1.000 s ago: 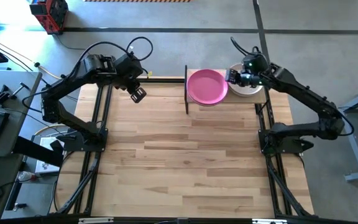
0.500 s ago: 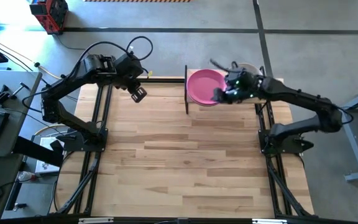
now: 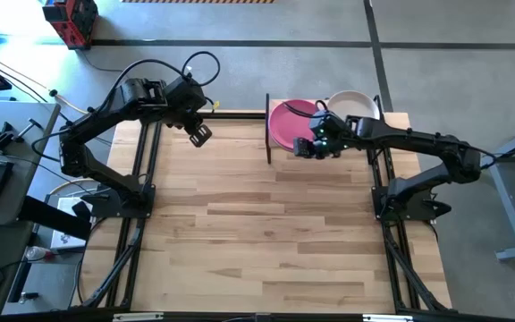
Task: Place and stack plates onto a shelf
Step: Adjust the stacked plate on the shelf, then return to Home Position
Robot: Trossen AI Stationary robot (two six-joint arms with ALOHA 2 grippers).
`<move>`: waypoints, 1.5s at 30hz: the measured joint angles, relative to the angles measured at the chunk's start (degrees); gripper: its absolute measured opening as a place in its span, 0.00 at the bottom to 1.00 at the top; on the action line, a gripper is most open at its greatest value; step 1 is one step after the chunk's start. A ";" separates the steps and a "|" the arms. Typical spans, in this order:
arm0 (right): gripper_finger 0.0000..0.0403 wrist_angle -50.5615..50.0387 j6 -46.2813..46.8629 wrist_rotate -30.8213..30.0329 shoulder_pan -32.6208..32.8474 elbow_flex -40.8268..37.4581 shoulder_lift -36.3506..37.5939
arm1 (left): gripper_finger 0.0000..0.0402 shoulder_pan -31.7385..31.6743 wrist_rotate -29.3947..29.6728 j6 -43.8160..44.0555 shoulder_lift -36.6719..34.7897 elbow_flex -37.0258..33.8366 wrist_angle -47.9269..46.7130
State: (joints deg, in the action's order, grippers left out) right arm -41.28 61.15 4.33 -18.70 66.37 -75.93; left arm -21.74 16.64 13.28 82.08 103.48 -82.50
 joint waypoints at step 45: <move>0.22 42.13 -35.70 -10.43 13.15 -25.34 27.25 | 0.16 18.02 -5.87 7.69 -49.98 -64.39 50.51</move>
State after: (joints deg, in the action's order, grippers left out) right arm 0.86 25.45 -6.11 -5.55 41.03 -48.67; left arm -3.72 10.78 20.96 32.10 39.09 -31.99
